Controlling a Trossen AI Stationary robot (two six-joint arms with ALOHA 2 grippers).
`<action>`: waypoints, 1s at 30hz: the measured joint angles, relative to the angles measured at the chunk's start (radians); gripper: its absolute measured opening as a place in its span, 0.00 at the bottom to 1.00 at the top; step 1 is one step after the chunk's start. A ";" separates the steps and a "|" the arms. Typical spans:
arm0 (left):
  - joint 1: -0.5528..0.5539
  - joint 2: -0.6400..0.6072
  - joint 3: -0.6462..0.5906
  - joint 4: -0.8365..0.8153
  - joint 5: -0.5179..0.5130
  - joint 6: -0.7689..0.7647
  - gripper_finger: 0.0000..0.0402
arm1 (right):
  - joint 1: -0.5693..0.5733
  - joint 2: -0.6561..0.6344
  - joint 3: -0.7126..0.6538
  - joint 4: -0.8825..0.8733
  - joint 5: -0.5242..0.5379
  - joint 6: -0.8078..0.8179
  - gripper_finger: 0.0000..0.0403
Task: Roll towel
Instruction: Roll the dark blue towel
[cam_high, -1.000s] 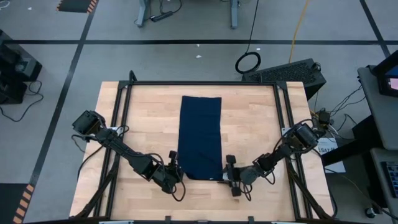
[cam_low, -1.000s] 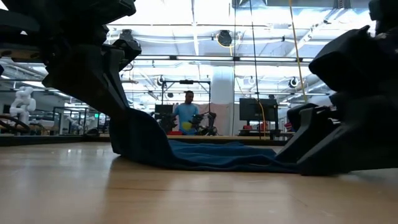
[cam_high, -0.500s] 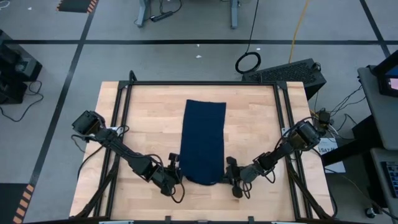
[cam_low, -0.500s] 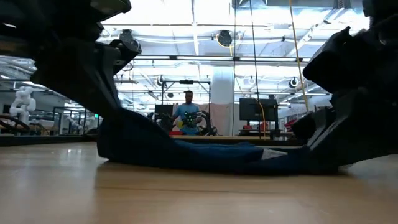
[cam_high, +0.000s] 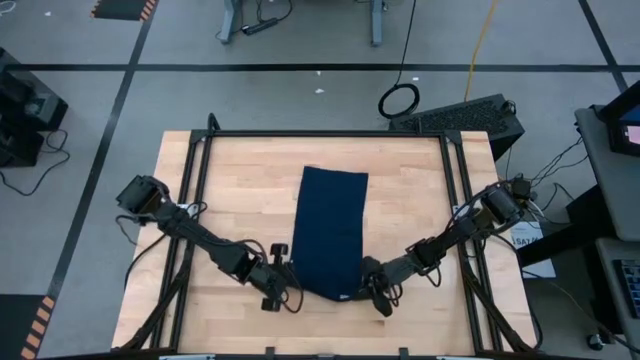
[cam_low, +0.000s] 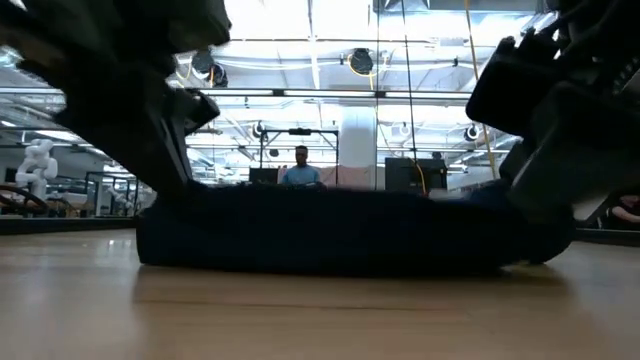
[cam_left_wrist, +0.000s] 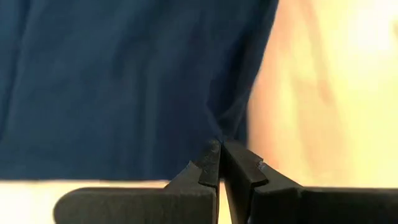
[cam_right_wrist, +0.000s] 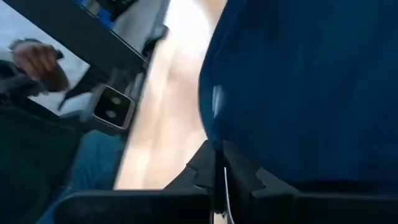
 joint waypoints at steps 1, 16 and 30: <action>0.015 0.000 -0.010 -0.001 0.000 0.000 0.03 | -0.002 0.000 0.000 -0.016 0.003 0.000 0.01; 0.156 0.008 -0.148 0.181 0.248 -0.035 0.03 | -0.015 -0.003 0.003 -0.070 0.059 0.070 0.01; 0.159 0.008 -0.149 0.167 0.247 -0.109 0.03 | -0.020 -0.103 -0.005 -0.227 0.205 -0.107 0.29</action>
